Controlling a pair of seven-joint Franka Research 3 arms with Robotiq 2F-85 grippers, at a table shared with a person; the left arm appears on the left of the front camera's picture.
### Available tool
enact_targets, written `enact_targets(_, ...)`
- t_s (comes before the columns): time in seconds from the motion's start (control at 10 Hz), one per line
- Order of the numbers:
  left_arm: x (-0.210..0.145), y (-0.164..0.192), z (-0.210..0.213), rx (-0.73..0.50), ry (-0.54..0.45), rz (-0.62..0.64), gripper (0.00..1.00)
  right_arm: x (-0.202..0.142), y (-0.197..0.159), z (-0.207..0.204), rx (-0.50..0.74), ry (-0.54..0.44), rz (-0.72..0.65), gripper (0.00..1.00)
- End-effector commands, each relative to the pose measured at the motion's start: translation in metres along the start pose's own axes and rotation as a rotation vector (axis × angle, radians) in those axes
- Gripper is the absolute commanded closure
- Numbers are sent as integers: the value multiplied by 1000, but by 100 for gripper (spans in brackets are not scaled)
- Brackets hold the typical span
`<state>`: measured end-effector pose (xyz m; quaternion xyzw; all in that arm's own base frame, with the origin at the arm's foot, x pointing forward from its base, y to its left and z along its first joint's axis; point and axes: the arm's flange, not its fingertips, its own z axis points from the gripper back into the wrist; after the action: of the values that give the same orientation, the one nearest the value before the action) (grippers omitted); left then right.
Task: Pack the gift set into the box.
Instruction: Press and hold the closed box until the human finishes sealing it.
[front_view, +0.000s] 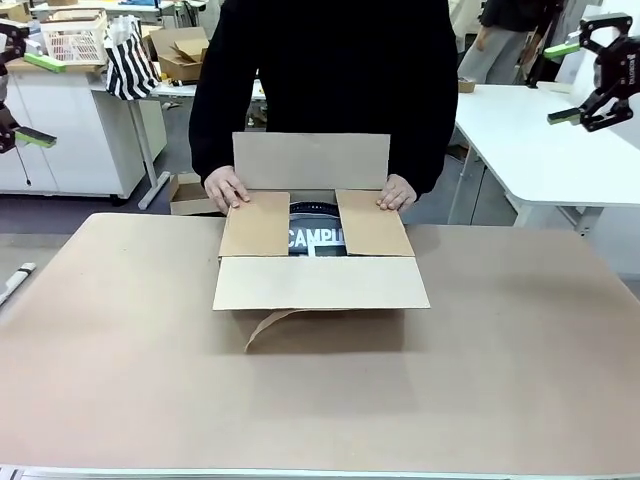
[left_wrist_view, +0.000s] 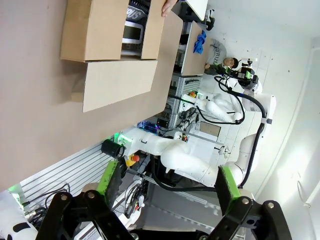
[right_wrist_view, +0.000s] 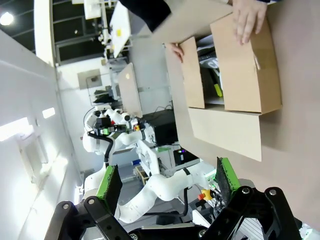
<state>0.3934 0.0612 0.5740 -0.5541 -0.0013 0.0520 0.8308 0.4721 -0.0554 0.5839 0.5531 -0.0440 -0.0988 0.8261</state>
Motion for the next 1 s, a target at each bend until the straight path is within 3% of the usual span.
enact_targets(0.0,-2,-2,0,-11,7,-6,0,-1,1,2,-12,-1,10,0)
enact_targets(0.9,-2,-2,0,-11,7,-6,0,-1,1,2,-12,-1,10,0)
